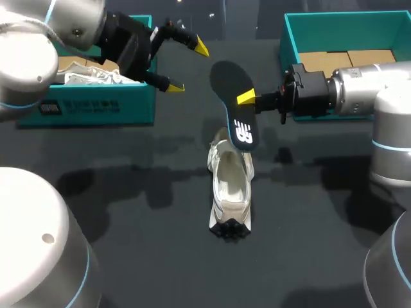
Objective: Take the shoe out of the shoebox, open the shoe tongue, remove and reinsert the insole, then place the shoe into the shoebox
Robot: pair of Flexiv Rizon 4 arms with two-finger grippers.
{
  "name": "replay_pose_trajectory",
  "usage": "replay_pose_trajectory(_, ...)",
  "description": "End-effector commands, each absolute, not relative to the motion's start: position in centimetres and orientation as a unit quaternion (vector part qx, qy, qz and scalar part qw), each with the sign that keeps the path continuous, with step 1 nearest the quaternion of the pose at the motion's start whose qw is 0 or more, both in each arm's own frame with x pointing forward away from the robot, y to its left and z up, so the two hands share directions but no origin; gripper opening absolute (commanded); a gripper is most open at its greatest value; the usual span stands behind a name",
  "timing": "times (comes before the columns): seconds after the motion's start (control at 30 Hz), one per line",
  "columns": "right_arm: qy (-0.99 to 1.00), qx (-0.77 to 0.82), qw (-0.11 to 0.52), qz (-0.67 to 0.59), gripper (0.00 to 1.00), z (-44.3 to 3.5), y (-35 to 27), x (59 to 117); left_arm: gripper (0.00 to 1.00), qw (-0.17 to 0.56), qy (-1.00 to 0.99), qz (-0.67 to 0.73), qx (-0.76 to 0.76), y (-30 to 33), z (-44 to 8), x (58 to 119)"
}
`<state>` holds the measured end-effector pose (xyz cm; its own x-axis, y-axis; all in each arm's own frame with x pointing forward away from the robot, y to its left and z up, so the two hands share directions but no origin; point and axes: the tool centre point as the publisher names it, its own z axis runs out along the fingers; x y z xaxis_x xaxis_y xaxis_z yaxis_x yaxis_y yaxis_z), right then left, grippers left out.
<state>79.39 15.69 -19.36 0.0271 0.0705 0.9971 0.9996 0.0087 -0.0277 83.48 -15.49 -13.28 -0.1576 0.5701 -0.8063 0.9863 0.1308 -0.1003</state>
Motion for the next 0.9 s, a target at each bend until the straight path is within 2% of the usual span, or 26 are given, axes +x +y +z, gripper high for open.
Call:
replay_pose_trajectory(0.03,-0.508,-0.522,0.491,-0.478,0.0,-19.9,15.8,79.2,1.0,0.257,0.703,-0.295,0.594,-15.8,-12.9,84.1)
replay_pose_trajectory(0.17,-0.51,-0.521,0.492,-0.476,0.0,-20.3,15.8,79.3,1.0,0.247,0.703,-0.291,0.6,-15.8,-12.3,84.5)
replay_pose_trajectory(0.27,-0.512,-0.515,0.495,-0.476,0.0,-20.6,15.9,79.4,1.0,0.201,0.712,-0.249,0.625,-16.3,-11.0,85.2)
replay_pose_trajectory(0.43,-0.512,-0.515,0.495,-0.476,0.0,-20.6,15.9,79.4,1.0,0.08,0.728,-0.195,0.652,-17.7,-10.0,86.4)
replay_pose_trajectory(0.67,-0.512,-0.515,0.495,-0.476,0.0,-20.6,15.9,79.4,1.0,-0.024,0.735,-0.104,0.669,-19.9,-10.2,87.0)
replay_pose_trajectory(0.9,-0.512,-0.515,0.495,-0.476,0.0,-20.6,15.9,79.4,1.0,-0.091,0.729,-0.051,0.676,-20.7,-11.5,87.1)
